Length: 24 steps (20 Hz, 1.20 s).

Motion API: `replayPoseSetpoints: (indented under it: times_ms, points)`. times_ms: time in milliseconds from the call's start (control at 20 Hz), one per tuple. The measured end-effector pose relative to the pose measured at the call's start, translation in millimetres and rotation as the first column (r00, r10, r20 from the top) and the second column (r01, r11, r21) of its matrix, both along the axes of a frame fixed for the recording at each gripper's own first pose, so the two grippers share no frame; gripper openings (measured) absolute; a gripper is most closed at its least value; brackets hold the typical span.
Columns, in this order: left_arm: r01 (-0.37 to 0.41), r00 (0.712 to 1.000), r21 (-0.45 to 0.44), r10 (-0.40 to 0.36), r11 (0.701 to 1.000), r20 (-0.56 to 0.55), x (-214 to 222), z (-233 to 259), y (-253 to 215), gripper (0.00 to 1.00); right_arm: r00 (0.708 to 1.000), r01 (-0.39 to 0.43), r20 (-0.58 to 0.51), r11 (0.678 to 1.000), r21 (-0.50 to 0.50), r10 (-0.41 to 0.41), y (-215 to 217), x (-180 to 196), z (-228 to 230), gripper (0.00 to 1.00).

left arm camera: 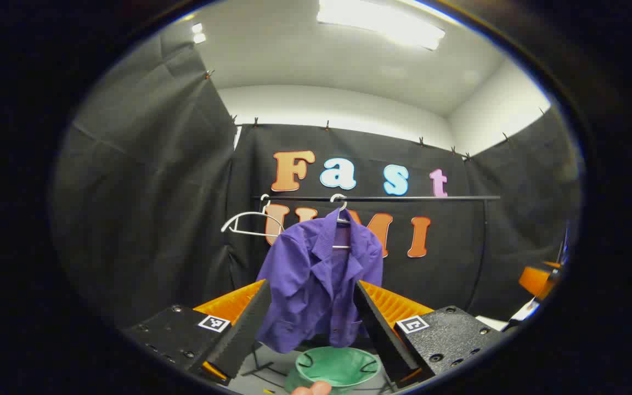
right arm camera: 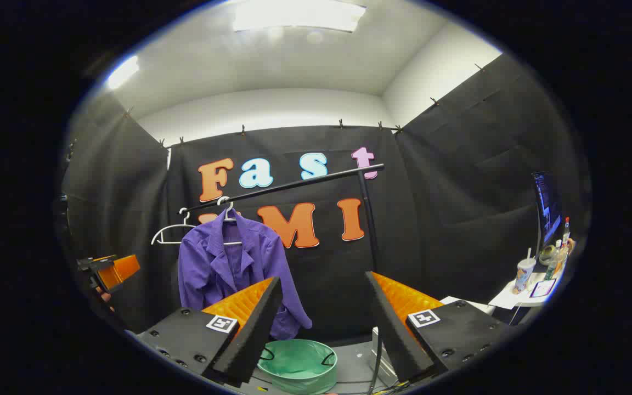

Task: Grasp the clothes on the hanger with both hands and then place them into the laundry hamper below.

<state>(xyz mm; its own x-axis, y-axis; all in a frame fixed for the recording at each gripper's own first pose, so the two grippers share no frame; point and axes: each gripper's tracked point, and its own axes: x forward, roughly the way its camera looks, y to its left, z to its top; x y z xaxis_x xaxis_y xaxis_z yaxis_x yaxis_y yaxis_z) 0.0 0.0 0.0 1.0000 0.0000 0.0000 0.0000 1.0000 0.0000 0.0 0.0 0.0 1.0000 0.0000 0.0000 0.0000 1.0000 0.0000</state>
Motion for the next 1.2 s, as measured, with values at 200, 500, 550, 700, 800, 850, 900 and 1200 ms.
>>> replayPoseSetpoints:
  times_ms: [200, 500, 550, 700, 800, 850, 900, 1200]
  points:
    - [0.011, 0.998, 0.064, -0.015, 0.998, 0.059, 17.5, -1.6, 32.3, 0.95, 0.999, 0.036, -0.031, 0.999, 0.029, -0.035, 46.9, 9.6, -13.5, 0.98]
    - [0.018, 0.998, -0.06, -0.014, 0.998, 0.068, 56.9, -5.1, 32.3, 0.95, 0.999, 0.017, -0.051, 1.0, -0.013, -0.018, 60.8, 56.6, -29.1, 0.98]
    - [0.012, 0.998, -0.067, -0.008, 0.998, 0.065, 63.8, -6.6, 29.2, 0.95, 0.999, 0.004, -0.042, 1.0, 0.0, -0.004, 60.5, 69.6, -28.1, 0.98]
    - [-0.032, 0.998, -0.069, 0.036, 0.997, 0.052, 87.3, -16.3, 19.2, 0.95, 0.998, -0.053, -0.012, 0.998, 0.041, 0.054, 54.4, 113.9, -20.9, 0.97]
    - [-0.062, 0.997, -0.081, 0.065, 0.995, 0.038, 101.0, -27.1, 6.6, 0.95, 0.997, -0.08, 0.008, 0.996, 0.023, 0.08, 37.6, 139.5, -16.1, 0.97]
    - [-0.069, 0.997, -0.092, 0.073, 0.993, 0.034, 107.5, -30.8, -2.1, 0.95, 0.996, -0.092, 0.022, 0.996, 0.009, 0.092, 29.4, 151.2, -12.1, 0.97]
    - [-0.081, 0.996, -0.104, 0.084, 0.991, 0.024, 115.4, -36.8, -8.3, 0.95, 0.994, -0.106, 0.027, 0.994, -0.005, 0.106, 22.3, 161.0, -10.4, 0.98]
    - [-0.162, 0.987, -0.179, 0.16, 0.97, -0.026, 152.3, -57.3, -26.2, 0.95, 0.984, -0.168, 0.033, 0.979, -0.115, 0.173, 8.5, 188.6, -11.9, 0.98]
